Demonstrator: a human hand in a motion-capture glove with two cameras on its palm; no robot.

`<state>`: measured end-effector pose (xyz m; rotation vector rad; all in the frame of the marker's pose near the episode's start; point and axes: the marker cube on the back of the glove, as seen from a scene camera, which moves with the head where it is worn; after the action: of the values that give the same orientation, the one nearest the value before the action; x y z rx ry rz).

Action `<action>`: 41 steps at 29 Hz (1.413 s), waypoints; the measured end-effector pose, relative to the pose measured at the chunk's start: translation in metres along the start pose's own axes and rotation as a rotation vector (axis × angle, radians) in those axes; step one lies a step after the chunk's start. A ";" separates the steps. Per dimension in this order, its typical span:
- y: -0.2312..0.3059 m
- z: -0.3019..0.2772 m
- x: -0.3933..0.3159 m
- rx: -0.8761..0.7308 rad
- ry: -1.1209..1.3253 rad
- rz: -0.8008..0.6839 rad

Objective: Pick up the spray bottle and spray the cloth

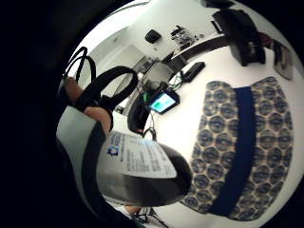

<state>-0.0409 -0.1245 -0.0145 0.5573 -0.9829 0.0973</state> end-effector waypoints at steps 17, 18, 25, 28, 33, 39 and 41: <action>0.050 0.088 0.070 -0.114 0.037 -0.034; 0.055 0.084 0.076 -0.100 0.058 -0.035; 0.058 0.078 0.081 -0.067 0.053 -0.025; 0.057 0.080 0.082 -0.072 0.070 -0.042; 0.068 0.075 0.090 -0.074 0.097 -0.001; 0.071 0.055 0.083 -0.080 0.065 -0.029; 0.074 0.043 0.076 -0.085 0.057 -0.033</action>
<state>-0.0548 -0.0951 0.0953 0.4906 -0.9177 0.0414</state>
